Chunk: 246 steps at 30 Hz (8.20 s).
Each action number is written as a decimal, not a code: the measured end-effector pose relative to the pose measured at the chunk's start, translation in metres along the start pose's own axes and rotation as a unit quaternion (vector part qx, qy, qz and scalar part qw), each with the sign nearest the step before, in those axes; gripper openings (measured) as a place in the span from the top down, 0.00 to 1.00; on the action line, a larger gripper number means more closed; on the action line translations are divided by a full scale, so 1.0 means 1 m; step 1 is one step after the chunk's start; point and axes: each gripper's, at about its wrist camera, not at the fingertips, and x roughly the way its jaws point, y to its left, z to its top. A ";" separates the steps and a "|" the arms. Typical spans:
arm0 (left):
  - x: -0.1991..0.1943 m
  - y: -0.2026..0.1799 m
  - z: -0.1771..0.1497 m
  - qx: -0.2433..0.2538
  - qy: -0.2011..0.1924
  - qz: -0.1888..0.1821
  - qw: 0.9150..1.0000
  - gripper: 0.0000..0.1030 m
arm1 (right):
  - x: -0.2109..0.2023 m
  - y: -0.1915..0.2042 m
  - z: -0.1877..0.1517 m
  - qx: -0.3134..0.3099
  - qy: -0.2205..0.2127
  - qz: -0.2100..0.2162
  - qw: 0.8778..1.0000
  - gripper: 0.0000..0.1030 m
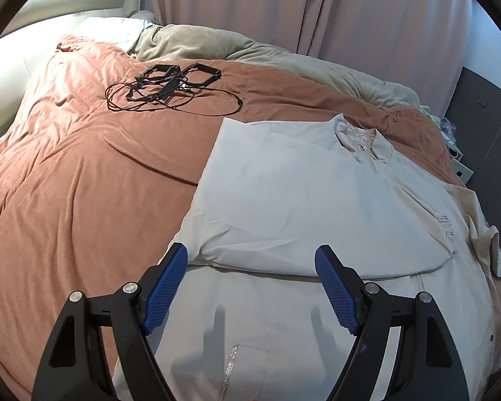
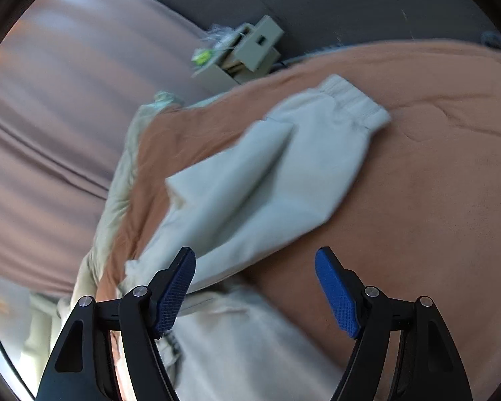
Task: Fold large clothes
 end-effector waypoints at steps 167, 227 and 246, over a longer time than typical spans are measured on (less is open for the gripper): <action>0.100 -0.105 0.036 0.056 0.119 -0.030 0.991 0.79 | 0.067 0.018 -0.083 0.136 0.102 0.079 0.982 0.49; -0.240 0.081 -0.171 -0.087 0.005 -0.047 0.995 0.11 | -0.257 -0.099 -0.173 -0.228 0.103 0.060 0.966 0.28; -0.097 0.109 -0.162 -0.139 0.096 -0.031 0.985 0.48 | -0.129 -0.093 -0.155 -0.208 0.164 0.024 0.964 0.36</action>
